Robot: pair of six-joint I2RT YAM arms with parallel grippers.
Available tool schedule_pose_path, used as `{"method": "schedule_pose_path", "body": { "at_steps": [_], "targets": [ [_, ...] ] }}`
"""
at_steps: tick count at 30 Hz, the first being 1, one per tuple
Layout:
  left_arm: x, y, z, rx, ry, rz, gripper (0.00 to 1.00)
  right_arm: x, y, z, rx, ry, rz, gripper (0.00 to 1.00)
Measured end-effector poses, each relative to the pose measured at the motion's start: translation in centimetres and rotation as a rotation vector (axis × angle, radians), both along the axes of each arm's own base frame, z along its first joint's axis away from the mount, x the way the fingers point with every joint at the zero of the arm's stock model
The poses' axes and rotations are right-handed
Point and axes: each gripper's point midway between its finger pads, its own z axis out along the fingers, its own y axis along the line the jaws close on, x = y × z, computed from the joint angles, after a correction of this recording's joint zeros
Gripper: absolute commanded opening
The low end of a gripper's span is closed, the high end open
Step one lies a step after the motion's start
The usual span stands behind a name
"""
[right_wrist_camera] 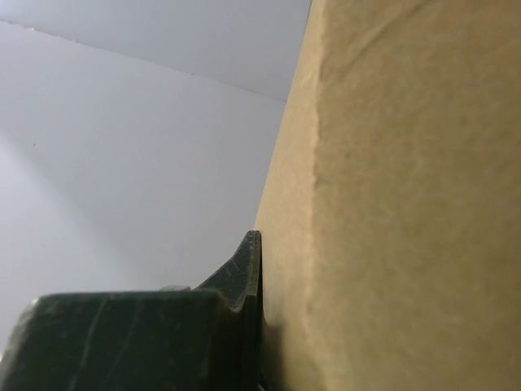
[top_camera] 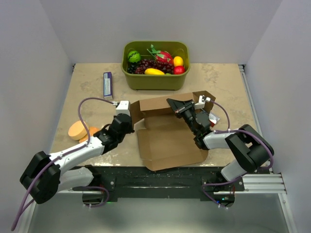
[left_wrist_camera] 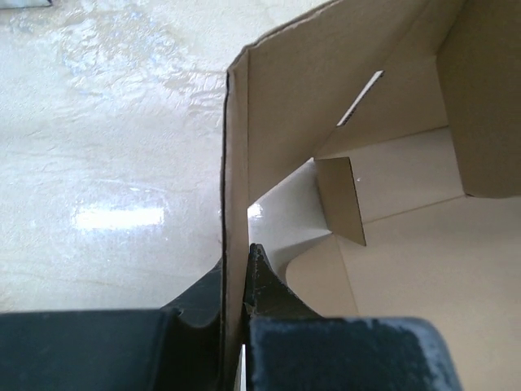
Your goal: Fold the paper box
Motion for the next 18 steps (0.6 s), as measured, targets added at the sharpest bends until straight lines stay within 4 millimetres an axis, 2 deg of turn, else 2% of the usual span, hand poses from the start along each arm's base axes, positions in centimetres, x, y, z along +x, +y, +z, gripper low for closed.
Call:
{"method": "schedule_pose_path", "body": {
  "at_steps": [8,18],
  "targets": [
    [-0.7,-1.0,0.8,-0.050,0.022,-0.049,0.00,0.3,-0.4,0.2,0.002,-0.012,-0.023,0.00],
    [-1.5,-2.6,0.8,-0.129,0.063,-0.100,0.00,0.3,-0.8,0.0,-0.011,-0.017,-0.045,0.00]
  ]
}}
